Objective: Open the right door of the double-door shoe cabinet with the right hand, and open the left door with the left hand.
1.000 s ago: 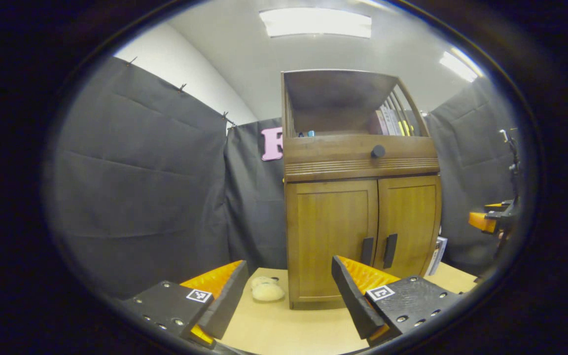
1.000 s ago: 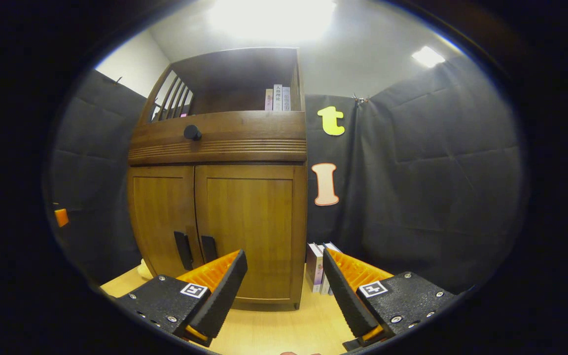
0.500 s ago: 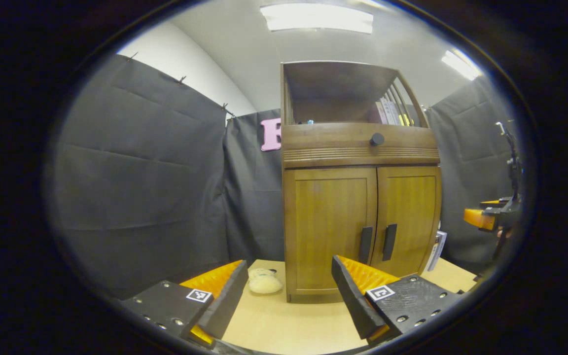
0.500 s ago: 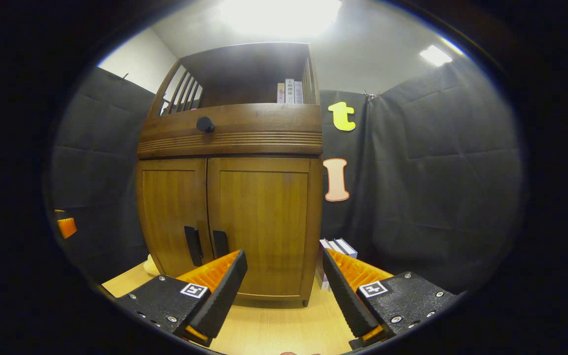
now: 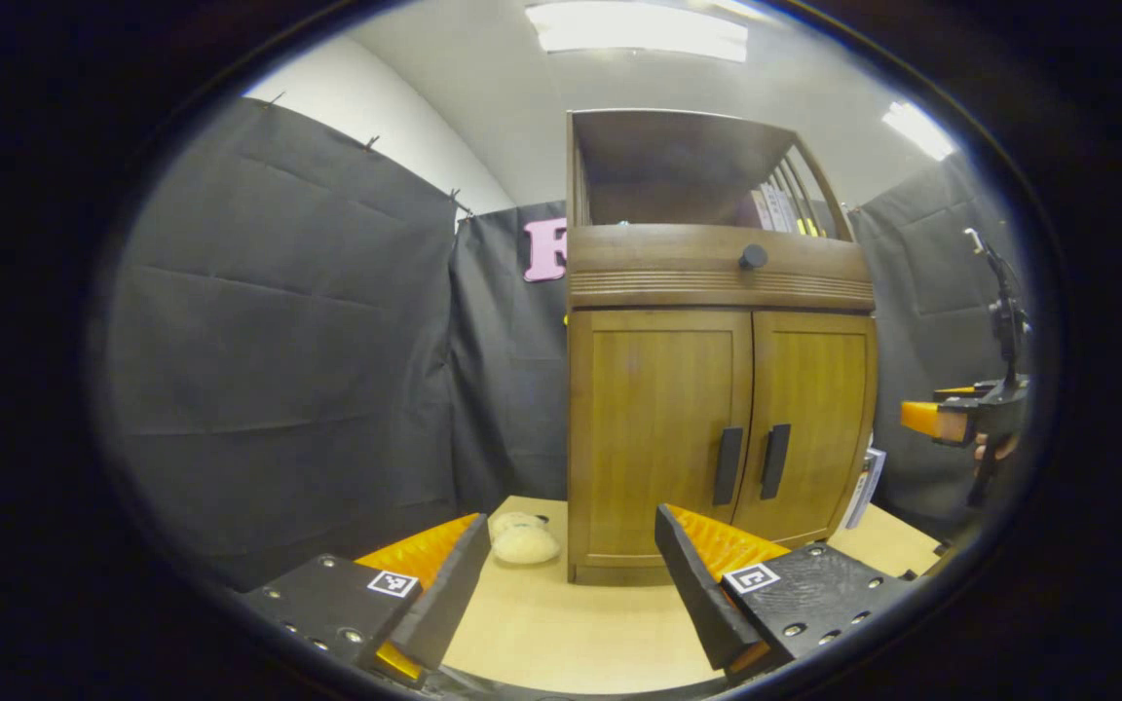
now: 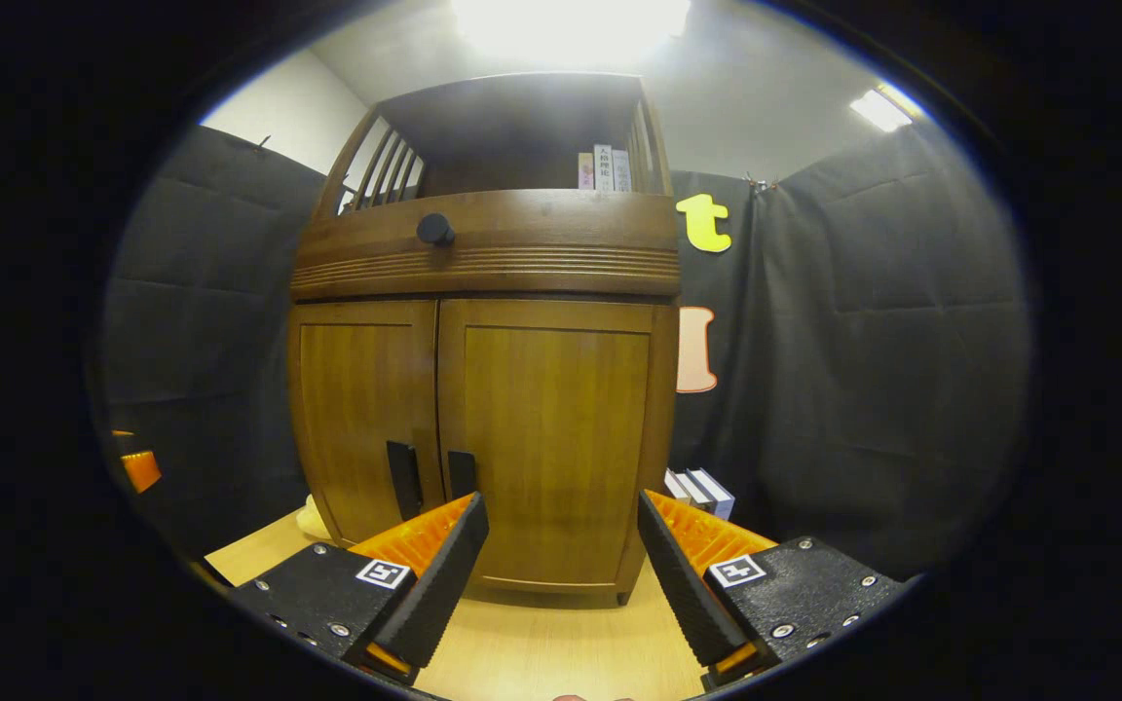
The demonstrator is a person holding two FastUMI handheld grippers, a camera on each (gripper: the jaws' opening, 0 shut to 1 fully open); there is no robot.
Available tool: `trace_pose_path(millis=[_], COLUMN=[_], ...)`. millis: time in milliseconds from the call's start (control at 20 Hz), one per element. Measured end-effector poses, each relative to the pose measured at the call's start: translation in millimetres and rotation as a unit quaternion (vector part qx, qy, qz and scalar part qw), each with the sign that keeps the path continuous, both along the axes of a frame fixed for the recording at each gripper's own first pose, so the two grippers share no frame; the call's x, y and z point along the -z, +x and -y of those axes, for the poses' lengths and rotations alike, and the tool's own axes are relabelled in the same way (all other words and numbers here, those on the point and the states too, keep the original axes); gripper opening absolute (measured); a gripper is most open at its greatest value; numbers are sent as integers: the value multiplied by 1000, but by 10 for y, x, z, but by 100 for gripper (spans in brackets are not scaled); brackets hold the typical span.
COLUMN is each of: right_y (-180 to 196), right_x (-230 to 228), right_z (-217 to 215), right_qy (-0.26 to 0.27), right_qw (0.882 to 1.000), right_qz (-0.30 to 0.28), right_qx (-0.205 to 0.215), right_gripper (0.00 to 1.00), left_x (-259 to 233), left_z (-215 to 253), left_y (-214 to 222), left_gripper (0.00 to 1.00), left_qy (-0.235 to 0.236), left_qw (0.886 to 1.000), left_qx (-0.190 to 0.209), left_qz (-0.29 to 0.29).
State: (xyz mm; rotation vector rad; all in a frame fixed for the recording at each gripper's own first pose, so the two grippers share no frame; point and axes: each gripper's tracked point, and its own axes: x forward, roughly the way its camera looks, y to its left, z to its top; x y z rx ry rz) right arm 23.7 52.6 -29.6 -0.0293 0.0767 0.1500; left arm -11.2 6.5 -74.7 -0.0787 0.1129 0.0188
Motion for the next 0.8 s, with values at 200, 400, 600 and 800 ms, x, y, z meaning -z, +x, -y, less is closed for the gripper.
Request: trace_pose_path(millis=[200,400,600,800], right_y=[-9,40,83,63], right_x=[46,84,179,173], right_z=[-63,-109,-148,-146], right_qy=[23,20,32,29], right_qw=[999,999,997,997], right_qz=[-16,-22,-41,-49], right_qx=[-18,-36,-53,-60], right_gripper=[95,95,95,95], left_x=[115,260,373,461], left_z=[-52,-91,-180,-156], left_y=[-150,-307,-450,-515], left_gripper=[100,100,100,97], left_qy=[-1,-4,3,0], left_qw=[1000,999,997,993], left_qx=[-12,-29,-66,-93], left_qz=[-7,-27,-49,-67])
